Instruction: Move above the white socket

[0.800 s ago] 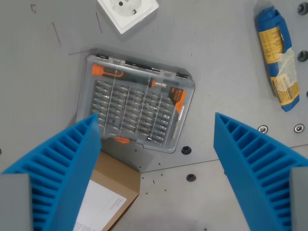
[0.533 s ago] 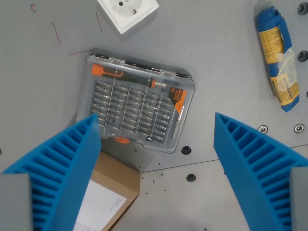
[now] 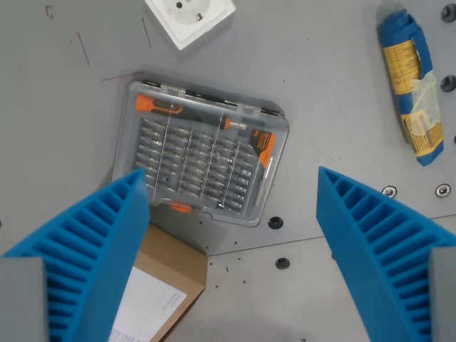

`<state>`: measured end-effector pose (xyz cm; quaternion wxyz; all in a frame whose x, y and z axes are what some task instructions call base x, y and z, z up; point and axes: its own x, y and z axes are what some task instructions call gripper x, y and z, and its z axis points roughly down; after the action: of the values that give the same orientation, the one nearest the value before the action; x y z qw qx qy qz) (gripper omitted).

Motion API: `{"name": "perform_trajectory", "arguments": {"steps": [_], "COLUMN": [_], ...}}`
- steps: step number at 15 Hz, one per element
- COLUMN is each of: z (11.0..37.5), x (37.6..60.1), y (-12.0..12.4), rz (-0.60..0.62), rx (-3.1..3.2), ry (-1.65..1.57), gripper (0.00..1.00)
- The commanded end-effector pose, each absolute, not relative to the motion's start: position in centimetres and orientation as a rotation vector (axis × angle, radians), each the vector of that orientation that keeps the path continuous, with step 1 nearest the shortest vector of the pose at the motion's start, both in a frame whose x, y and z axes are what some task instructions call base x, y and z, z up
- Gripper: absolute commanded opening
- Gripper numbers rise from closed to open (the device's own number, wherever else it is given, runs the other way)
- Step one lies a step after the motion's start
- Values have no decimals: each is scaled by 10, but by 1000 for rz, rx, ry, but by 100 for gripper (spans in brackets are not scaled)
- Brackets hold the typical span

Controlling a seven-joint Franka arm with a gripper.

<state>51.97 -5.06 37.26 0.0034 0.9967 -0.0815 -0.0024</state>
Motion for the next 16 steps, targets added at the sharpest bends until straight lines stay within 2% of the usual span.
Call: {"name": "perform_trajectory", "arguments": {"steps": [1, 8, 16], "z": [369, 353, 322], "x": [522, 529, 540], "y": [-50, -49, -45], "rz": [17, 52, 81], "rx": [3128, 3127, 3117], "ry": [-171, -48, 119], "gripper": [100, 100, 100]}}
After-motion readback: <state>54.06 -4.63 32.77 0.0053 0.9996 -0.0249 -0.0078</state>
